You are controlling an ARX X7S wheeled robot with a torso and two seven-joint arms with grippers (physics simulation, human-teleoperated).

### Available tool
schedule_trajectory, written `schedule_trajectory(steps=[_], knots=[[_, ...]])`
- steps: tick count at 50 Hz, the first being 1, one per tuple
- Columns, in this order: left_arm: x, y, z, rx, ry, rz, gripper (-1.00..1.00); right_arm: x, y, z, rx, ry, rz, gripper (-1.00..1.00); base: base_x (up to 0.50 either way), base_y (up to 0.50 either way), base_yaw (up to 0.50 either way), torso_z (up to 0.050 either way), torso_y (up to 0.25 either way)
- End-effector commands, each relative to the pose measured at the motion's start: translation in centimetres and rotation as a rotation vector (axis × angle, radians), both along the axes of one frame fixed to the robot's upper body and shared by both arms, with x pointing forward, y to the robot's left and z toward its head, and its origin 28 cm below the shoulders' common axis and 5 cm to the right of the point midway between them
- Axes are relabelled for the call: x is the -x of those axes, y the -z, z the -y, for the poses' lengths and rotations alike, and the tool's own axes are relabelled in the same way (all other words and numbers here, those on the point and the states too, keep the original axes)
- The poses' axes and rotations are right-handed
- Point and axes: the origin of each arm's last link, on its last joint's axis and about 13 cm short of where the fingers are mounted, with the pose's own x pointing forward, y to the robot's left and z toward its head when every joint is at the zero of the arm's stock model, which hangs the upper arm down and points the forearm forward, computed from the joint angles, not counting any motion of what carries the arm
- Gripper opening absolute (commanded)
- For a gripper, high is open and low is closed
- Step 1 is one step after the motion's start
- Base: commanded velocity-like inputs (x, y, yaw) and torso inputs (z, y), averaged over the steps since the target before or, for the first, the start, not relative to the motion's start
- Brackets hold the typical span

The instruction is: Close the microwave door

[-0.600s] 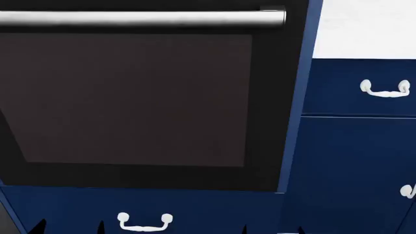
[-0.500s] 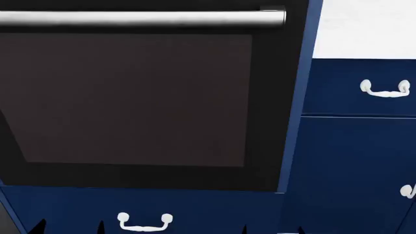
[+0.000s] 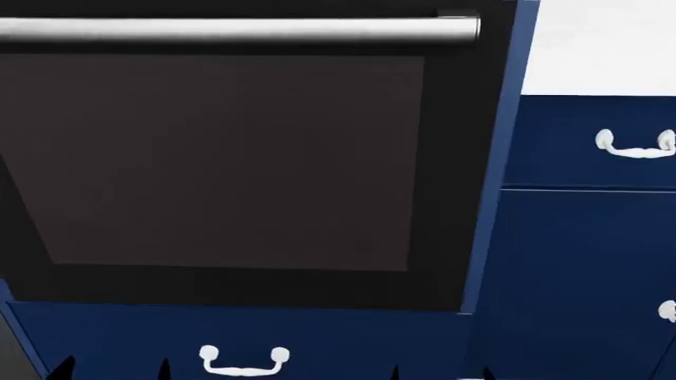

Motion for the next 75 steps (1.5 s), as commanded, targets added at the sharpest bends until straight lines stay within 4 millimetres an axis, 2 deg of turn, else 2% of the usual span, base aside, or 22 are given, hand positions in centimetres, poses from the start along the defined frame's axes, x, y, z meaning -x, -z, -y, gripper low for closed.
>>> schedule_trajectory(steps=[1, 75], knots=[[0.02, -0.07, -0.08, -0.002, -0.003, 0.001, 1.0, 0.08, -0.04, -0.2, 0.03, -0.008, 0.013, 1.0, 0.0, 0.5, 0.0, 0.0, 0.0], [-0.06, 0.01, -0.1, 0.003, -0.002, 0.002, 1.0, 0.04, -0.03, -0.27, 0.042, -0.016, 0.01, 1.0, 0.0, 0.5, 0.0, 0.0, 0.0]])
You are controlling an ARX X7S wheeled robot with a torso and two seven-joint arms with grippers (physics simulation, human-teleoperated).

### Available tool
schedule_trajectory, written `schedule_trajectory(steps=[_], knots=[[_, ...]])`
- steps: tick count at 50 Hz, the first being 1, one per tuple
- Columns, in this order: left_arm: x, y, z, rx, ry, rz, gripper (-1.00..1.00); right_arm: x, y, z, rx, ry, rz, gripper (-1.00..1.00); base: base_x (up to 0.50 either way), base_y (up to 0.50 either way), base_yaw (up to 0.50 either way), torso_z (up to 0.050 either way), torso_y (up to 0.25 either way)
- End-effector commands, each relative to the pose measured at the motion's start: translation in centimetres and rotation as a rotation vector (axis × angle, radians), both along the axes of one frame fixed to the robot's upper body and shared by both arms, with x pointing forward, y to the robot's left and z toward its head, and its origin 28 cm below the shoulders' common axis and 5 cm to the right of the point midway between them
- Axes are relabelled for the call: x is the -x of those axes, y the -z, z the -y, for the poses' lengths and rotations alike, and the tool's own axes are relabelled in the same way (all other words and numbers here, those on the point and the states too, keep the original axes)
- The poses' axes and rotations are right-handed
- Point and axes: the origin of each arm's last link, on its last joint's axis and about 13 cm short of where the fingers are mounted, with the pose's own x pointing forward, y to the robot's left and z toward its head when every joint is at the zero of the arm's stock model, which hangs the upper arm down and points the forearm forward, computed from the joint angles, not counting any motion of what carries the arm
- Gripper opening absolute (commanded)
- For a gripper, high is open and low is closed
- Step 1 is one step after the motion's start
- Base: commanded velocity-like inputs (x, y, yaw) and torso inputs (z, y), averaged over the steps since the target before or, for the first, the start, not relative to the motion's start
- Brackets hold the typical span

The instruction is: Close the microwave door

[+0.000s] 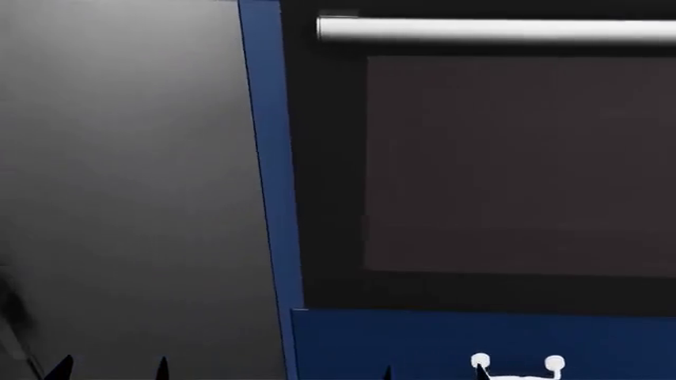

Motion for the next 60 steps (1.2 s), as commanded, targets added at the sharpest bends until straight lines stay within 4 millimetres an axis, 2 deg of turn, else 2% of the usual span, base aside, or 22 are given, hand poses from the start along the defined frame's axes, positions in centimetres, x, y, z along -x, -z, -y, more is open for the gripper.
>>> schedule_trajectory(steps=[1, 12, 18, 24, 27, 41, 43, 45, 47, 50, 53, 60], knots=[[-0.1, 0.0, 0.0, 0.001, 0.0, -0.001, 1.0, 0.0, 0.0, 0.0, -0.002, 0.0, -0.002, 1.0, 0.0, 0.5, 0.0, 0.0, 0.0], [0.0, 0.0, 0.0, -0.004, 0.001, 0.002, 1.0, 0.1, 0.0, 0.0, 0.016, -0.001, 0.015, 1.0, 0.0, 0.5, 0.0, 0.0, 0.0], [0.0, 0.0, 0.0, -0.003, 0.001, 0.001, 1.0, 0.0, -0.1, -0.1, 0.02, 0.002, -0.005, 1.0, 0.0, 0.02, 0.0, 0.0, 0.0], [0.0, -0.1, 0.0, -0.003, 0.001, 0.002, 1.0, -0.2, 0.0, -0.4, 0.107, -0.003, -0.037, 1.0, 0.0, 0.0, 0.0, 0.0, 0.0], [0.0, -0.1, 0.0, -0.003, 0.001, 0.002, 1.0, -0.1, 0.1, -0.8, 0.292, 0.001, -0.05, 1.0, 0.0, 0.0, 0.0, 0.0, 0.0], [0.0, -0.1, 0.0, -0.006, 0.0, 0.006, 1.0, 0.1, 0.0, -1.1, 0.322, -0.025, 0.013, 1.0, 0.0, 0.0, 0.0, 0.0, 0.0], [0.3, -0.6, 0.2, -0.103, -0.01, 0.047, 1.0, 0.5, -0.8, -1.1, 0.409, 0.022, 0.119, 1.0, 0.0, 0.0, 0.0, 0.0, 0.0], [1.5, -2.5, 0.5, -0.235, 0.011, 0.212, 1.0, 1.5, -2.5, -1.3, 0.5, 0.061, 0.278, 1.0, 0.0, 0.0, 0.0, 0.0, 0.0], [2.4, -3.8, 0.4, -0.289, -0.023, 0.278, 1.0, 2.2, -3.4, -1.4, 0.504, 0.076, 0.346, 1.0, 0.0, 0.0, 0.0, 0.0, 0.0], [4.6, -6.2, 0.3, -0.394, -0.09, 0.454, 1.0, 4.0, -5.8, -1.6, 0.52, 0.118, 0.512, 1.0, 0.0, 0.0, 0.0, 0.0, 0.0], [6.5, -8.3, 0.0, -0.481, -0.135, 0.567, 1.0, 5.4, -7.7, -1.6, 0.528, 0.145, 0.618, 1.0, 0.0, 0.0, 0.0, 0.0, 0.0], [9.5, -10.4, -0.5, -0.617, -0.188, 0.679, 1.0, 6.8, -9.9, -1.3, 0.532, 0.195, 0.727, 1.0, 0.0, 0.0, 0.0, 0.0, 0.0]])
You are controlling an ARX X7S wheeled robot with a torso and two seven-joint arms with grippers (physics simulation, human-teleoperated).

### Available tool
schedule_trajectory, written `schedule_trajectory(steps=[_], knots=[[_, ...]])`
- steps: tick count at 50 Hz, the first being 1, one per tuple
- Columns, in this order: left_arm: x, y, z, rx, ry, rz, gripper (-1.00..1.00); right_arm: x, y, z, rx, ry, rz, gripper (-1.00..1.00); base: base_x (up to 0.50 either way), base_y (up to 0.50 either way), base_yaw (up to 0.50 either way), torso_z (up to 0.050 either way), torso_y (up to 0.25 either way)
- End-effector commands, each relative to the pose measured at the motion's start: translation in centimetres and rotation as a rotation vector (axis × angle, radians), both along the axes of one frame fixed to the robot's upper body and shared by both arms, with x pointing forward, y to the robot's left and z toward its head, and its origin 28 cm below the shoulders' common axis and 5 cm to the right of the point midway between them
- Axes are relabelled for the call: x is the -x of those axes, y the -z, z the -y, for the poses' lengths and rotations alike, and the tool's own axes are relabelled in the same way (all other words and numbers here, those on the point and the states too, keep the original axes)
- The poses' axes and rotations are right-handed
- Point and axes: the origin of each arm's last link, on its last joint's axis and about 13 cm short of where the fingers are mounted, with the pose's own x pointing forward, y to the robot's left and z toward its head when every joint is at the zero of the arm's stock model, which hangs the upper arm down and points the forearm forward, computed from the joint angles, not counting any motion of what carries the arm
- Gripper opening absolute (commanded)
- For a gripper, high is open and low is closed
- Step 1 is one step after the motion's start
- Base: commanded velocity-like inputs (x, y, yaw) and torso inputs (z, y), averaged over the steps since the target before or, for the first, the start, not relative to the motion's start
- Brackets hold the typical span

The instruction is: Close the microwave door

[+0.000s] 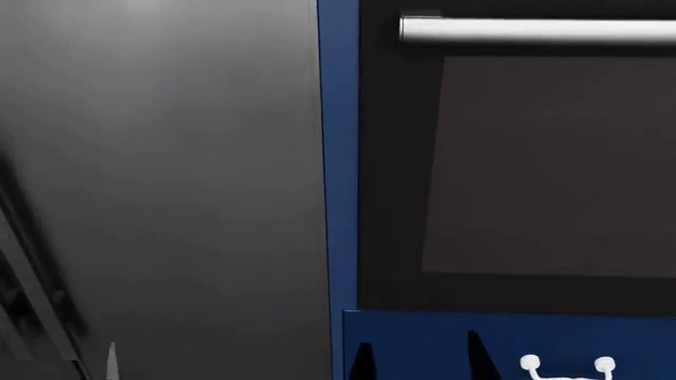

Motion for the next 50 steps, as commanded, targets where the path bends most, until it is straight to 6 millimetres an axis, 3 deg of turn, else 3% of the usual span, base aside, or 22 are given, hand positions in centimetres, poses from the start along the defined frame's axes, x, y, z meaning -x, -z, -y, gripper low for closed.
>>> schedule_trajectory(steps=[1, 12, 23, 50], knots=[[5.1, -4.6, -0.7, -0.206, -0.101, 0.291, 1.0, 3.1, -4.3, 0.1, 0.04, 0.029, 0.279, 1.0, 0.0, 0.0, 0.0, 0.0, 0.0], [6.4, -5.3, -0.9, -0.233, -0.127, 0.34, 1.0, 3.6, -4.8, -0.1, 0.076, 0.031, 0.323, 1.0, 0.0, 0.0, 0.0, 0.0, 0.0], [6.4, -5.5, -0.7, -0.255, -0.147, 0.356, 1.0, 3.7, -4.7, -0.2, 0.124, 0.03, 0.375, 1.0, 0.01, 0.0, 0.0, 0.0, 0.0], [6.7, -5.7, -0.6, -0.271, -0.163, 0.384, 1.0, 3.9, -4.5, -0.3, 0.166, 0.039, 0.402, 1.0, 0.49, -0.1, 0.0, 0.0, 0.0]])
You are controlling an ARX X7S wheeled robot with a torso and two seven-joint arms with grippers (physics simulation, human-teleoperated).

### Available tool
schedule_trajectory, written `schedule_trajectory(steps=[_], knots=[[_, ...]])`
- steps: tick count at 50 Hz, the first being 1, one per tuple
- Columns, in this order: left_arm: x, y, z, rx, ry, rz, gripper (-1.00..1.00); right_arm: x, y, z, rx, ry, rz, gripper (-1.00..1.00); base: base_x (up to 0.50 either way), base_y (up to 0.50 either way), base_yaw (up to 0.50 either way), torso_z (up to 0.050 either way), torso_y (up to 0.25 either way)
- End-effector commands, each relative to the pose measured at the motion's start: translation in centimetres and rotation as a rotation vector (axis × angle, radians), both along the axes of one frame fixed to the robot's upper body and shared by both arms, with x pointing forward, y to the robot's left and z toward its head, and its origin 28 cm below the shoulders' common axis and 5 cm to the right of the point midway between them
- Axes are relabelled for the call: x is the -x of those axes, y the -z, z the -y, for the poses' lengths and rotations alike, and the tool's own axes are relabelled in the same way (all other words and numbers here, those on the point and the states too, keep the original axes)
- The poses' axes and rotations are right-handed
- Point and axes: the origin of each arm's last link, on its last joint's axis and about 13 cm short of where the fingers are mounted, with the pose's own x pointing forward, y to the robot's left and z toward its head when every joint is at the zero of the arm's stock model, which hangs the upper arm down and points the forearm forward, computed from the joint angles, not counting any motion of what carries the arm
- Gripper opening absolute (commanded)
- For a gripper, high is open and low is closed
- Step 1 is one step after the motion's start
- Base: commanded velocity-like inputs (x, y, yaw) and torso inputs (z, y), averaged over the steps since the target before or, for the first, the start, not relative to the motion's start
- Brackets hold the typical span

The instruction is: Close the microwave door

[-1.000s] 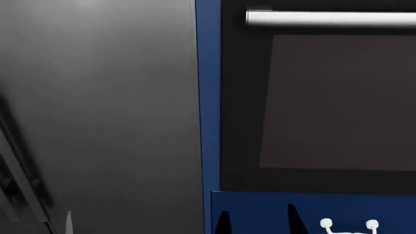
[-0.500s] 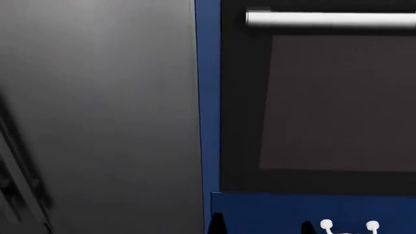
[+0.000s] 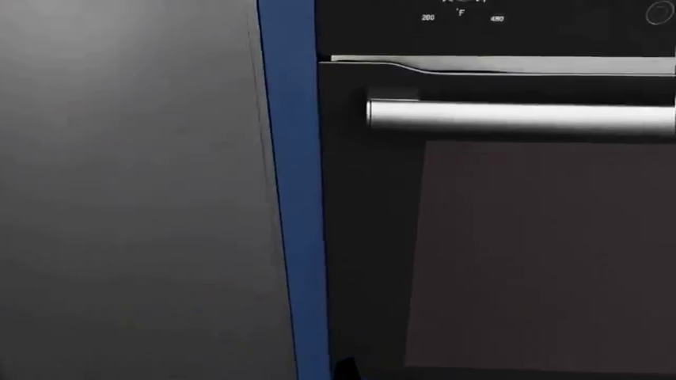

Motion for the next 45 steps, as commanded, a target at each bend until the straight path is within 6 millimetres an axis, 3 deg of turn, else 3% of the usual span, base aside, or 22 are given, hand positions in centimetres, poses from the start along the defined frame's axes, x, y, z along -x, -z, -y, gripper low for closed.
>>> schedule_trajectory(steps=[1, 19, 45], knots=[[0.15, 0.03, -0.03, -0.006, -0.001, 0.012, 1.0, 0.12, 0.05, -0.12, 0.031, 0.007, 0.009, 1.0, 0.5, 0.0, 0.0, 0.0, 0.0], [0.09, 0.0, 0.02, -0.01, 0.0, 0.015, 1.0, 0.05, 0.04, -0.25, 0.041, 0.009, 0.005, 1.0, 0.49, 0.09, 0.0, 0.0, 0.0], [-0.22, -0.2, 0.17, -0.015, 0.002, 0.015, 1.0, 0.16, -0.49, -0.31, 0.085, 0.036, 0.003, 1.0, 0.0, 0.0, 0.0, 0.0, 0.001]])
